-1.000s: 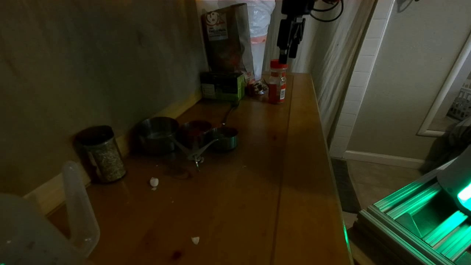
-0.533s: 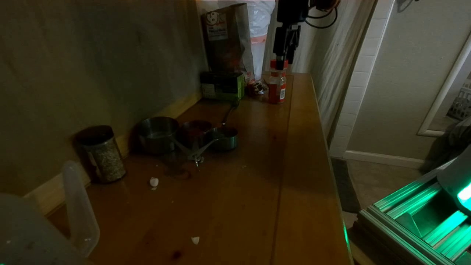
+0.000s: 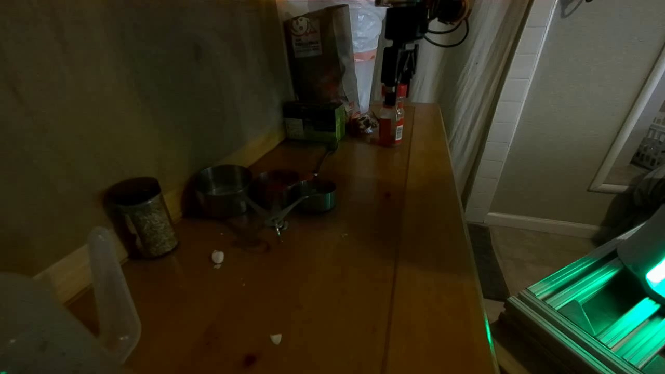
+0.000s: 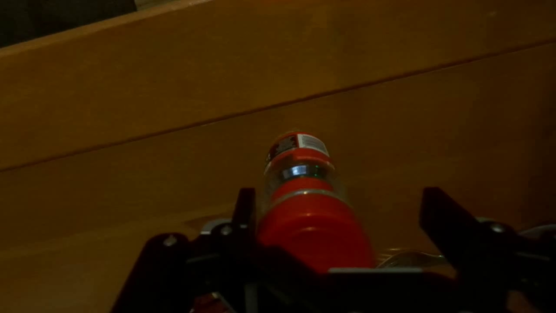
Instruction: Move the bottle to the left
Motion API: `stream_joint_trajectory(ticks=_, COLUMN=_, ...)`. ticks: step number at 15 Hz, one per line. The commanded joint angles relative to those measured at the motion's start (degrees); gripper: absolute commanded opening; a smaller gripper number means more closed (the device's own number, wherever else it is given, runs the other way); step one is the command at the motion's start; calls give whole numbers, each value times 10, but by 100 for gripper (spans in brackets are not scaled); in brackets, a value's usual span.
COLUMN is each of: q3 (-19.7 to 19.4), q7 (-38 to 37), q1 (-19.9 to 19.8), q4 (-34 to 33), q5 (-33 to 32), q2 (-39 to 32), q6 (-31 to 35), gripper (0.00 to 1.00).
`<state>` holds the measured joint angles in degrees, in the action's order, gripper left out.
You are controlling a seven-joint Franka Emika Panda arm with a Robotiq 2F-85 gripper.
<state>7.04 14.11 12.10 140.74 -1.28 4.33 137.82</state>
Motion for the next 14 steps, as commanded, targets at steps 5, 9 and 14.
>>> stream_joint_trajectory(ticks=5, q3=12, q7=-8, q1=-8, q4=-26, q5=-16, q2=-27, q6=8, gripper=52)
stream_joint_trajectory(ticks=9, q3=12, q7=-16, q1=-10, q4=-27, q5=-24, q2=-29, q6=12, gripper=32)
stream_joint_trajectory(ticks=14, q3=31, q7=-3, q1=7, q4=-19, q5=-15, q2=38, q6=-39, gripper=32)
